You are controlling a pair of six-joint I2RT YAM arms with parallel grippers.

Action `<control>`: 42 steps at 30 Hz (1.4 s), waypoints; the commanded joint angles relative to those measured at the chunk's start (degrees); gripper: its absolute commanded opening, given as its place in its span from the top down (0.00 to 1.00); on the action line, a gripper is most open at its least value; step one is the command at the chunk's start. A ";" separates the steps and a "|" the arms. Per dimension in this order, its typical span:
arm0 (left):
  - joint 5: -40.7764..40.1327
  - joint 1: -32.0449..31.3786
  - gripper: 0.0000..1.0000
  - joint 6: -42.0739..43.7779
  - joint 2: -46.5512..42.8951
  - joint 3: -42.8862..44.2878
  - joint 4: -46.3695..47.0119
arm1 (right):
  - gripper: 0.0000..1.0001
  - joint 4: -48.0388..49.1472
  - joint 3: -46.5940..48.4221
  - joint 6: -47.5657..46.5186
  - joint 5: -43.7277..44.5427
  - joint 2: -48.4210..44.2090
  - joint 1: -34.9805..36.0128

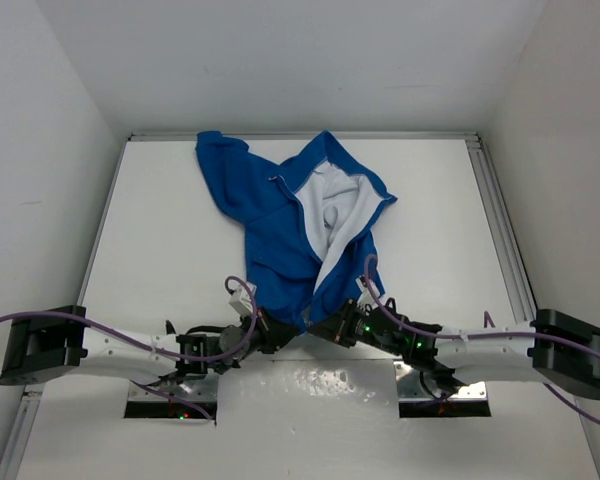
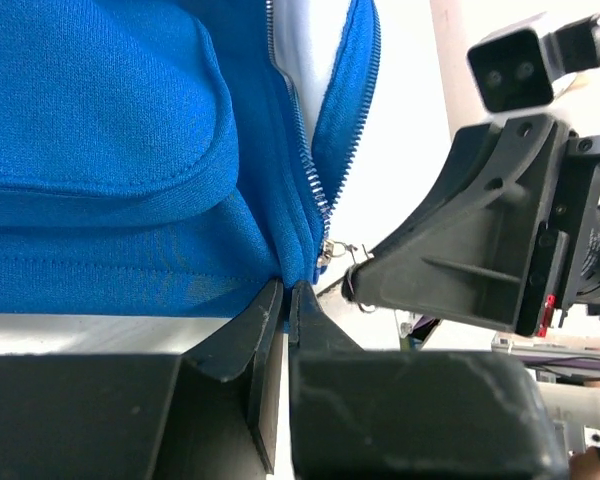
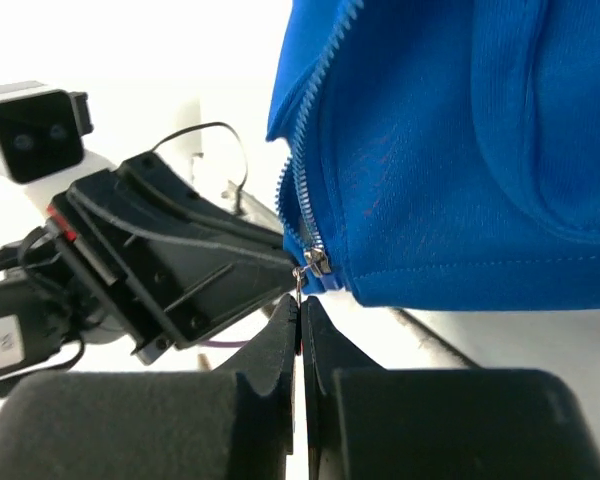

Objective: Zip up the jacket

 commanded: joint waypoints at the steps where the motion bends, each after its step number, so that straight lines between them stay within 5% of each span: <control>1: 2.14 -0.61 1.00 0.96 -0.24 -2.56 0.83 | 1.00 -3.84 4.63 -3.84 4.47 -0.93 0.22; 18: 4.43 -2.11 1.00 7.56 -0.24 -0.54 -2.95 | 1.00 -3.23 21.16 -5.77 3.95 12.61 -5.31; 24: 4.61 -3.69 1.00 9.13 -5.15 -1.33 -4.61 | 1.00 -3.50 22.66 -6.13 4.04 13.05 -17.16; 33: 3.82 -4.39 1.00 14.06 -13.24 4.12 -21.29 | 1.00 0.72 28.79 -2.79 1.67 14.10 -34.14; 37: 0.66 -4.39 1.00 10.91 -17.62 4.55 -29.56 | 1.00 -1.82 32.93 -6.62 -2.27 13.75 -37.92; 42: -2.42 -4.39 1.00 10.72 -22.91 3.95 -30.81 | 1.00 -17.35 34.02 -21.66 -22.04 10.60 -32.58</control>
